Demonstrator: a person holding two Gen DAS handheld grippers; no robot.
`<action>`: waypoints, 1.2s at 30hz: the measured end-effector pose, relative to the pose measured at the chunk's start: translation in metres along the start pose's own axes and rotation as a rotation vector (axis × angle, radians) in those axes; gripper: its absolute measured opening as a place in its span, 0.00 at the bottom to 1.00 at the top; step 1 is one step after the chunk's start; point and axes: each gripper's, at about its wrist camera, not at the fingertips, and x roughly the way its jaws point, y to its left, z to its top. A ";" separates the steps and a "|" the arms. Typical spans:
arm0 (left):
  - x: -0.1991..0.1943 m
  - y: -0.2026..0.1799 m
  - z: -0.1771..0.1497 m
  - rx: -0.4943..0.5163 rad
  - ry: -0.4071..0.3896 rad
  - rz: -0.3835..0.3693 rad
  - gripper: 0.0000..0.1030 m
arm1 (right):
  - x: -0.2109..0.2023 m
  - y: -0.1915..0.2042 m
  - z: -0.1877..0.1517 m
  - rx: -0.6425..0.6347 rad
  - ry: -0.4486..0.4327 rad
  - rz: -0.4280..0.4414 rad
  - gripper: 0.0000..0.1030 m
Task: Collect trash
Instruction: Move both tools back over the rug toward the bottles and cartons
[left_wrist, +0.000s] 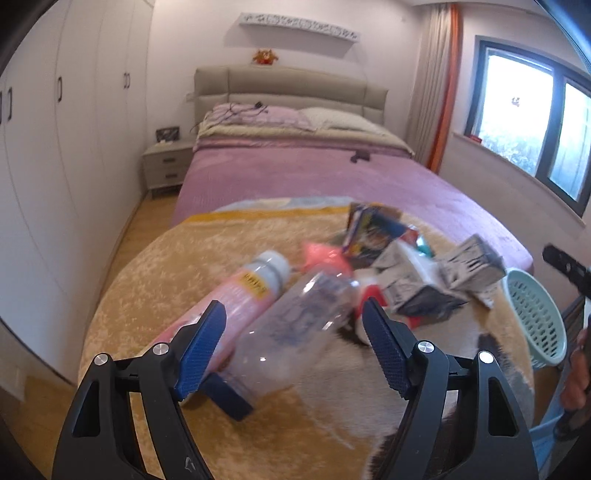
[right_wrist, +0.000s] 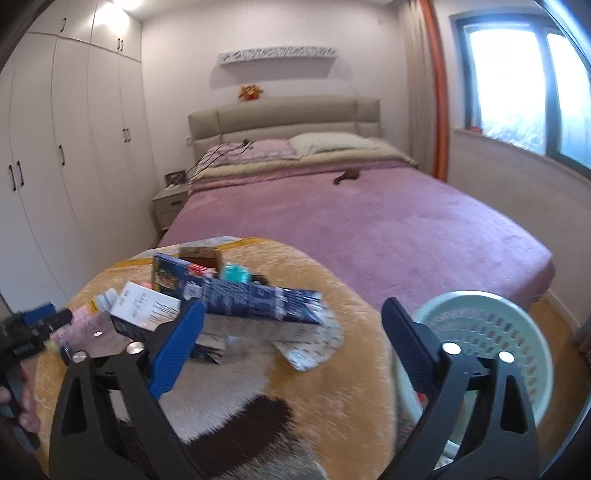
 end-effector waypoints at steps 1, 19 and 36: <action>0.003 0.004 -0.001 -0.005 0.009 -0.002 0.66 | 0.006 0.003 0.003 0.003 0.018 0.004 0.69; 0.028 0.012 -0.012 0.001 0.086 -0.042 0.53 | 0.053 0.047 0.001 -0.118 0.193 0.115 0.51; 0.009 -0.011 -0.030 0.034 0.122 -0.170 0.65 | 0.016 0.000 -0.035 0.021 0.220 0.121 0.53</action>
